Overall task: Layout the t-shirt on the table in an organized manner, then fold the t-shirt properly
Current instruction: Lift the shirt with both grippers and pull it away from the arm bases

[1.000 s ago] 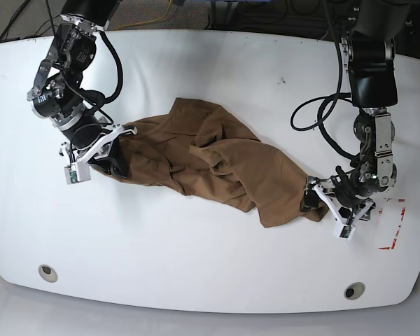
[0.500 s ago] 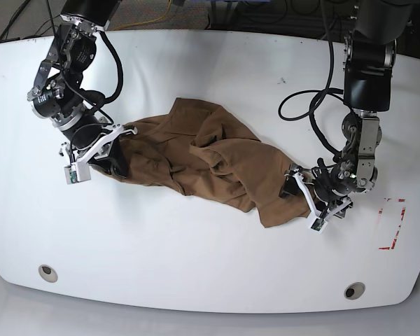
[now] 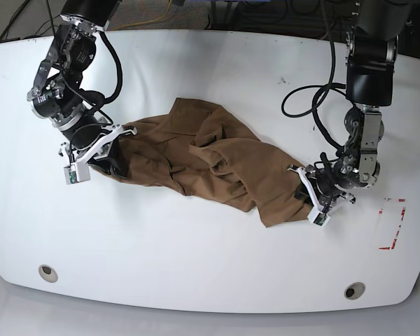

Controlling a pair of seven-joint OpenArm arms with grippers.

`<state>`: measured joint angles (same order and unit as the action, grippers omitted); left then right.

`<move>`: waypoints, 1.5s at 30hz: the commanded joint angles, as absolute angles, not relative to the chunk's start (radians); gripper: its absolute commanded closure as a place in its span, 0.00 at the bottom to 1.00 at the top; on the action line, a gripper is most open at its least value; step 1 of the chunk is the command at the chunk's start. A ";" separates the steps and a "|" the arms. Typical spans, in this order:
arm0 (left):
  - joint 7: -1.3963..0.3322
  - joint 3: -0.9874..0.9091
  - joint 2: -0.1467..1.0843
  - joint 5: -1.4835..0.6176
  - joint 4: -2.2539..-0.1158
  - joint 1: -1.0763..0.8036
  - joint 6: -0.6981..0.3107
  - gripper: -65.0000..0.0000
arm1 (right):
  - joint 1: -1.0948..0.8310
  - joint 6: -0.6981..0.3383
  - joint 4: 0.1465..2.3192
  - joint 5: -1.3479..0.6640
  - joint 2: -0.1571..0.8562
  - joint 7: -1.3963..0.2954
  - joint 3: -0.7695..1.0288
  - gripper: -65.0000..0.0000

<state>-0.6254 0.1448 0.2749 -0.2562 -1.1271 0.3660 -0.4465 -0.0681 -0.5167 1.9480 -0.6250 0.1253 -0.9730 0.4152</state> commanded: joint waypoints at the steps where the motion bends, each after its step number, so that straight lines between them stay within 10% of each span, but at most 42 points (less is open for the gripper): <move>1: -0.605 0.139 0.291 -0.263 -1.145 0.390 -0.446 0.97 | -0.054 -0.519 1.962 -0.639 0.134 -0.944 0.418 1.00; 45: -0.886 -0.174 0.357 -0.269 -1.824 0.394 -0.447 0.97 | 0.147 -0.519 1.923 -0.641 0.245 -0.944 0.420 1.00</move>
